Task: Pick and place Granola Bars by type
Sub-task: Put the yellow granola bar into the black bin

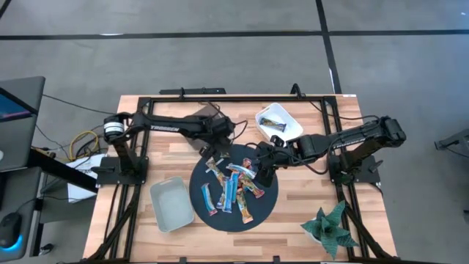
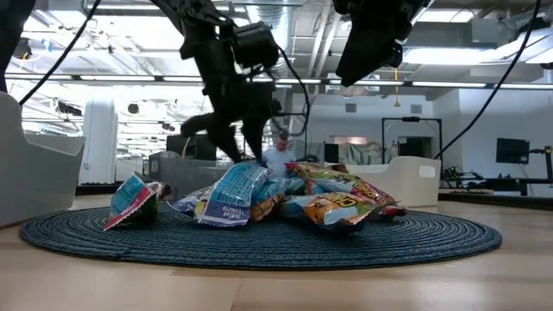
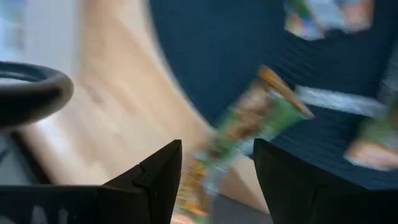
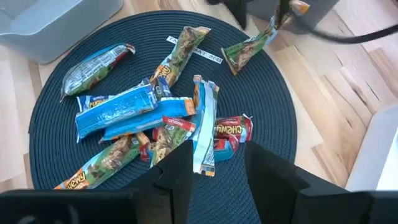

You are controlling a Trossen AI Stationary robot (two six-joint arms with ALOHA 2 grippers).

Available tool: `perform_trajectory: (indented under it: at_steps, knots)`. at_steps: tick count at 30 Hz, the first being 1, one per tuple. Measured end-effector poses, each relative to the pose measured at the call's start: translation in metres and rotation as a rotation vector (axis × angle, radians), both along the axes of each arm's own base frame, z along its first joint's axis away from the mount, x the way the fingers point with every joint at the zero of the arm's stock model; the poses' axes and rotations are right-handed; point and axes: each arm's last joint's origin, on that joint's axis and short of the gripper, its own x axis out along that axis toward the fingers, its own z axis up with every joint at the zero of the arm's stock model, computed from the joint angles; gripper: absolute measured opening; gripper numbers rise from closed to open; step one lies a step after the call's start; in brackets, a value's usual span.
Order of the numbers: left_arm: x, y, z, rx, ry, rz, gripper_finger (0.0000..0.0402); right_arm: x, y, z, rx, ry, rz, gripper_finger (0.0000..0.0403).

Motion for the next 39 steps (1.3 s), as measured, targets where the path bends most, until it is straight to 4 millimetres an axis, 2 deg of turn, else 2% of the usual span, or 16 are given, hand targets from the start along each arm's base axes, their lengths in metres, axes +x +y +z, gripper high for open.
perform_trajectory:
  at_steps: [5, 11, 18, 23, 33, 36, 39]
  knots:
    - [0.008, 0.002, -0.011, 0.078, 0.028, 0.006, 0.0193, 0.001, 0.000, 0.001, 0.002, -0.011, 0.000, 0.0134]
    - [0.015, 0.004, -0.013, 0.097, 0.056, -0.002, 0.0193, 0.001, 0.000, 0.001, 0.005, -0.019, -0.003, 0.0134]
    - [0.019, 0.006, -0.026, 0.099, 0.139, -0.005, 0.0186, 0.001, 0.000, 0.001, 0.007, -0.014, -0.007, 0.0134]
    - [0.015, 0.007, -0.029, 0.104, 0.183, 0.002, 0.0147, 0.001, 0.000, 0.001, 0.007, -0.015, -0.007, 0.0134]
    - [0.015, 0.007, -0.029, 0.075, 0.178, 0.047, 0.0016, 0.001, 0.000, 0.001, 0.007, -0.016, -0.007, 0.0134]
    - [0.015, 0.004, -0.026, 0.018, 0.181, 0.051, 0.0003, 0.001, 0.000, 0.001, 0.011, -0.017, -0.013, 0.0134]
    - [0.020, 0.000, -0.018, -0.055, 0.159, 0.042, 0.0013, 0.001, 0.000, 0.001, 0.012, -0.018, -0.012, 0.0134]
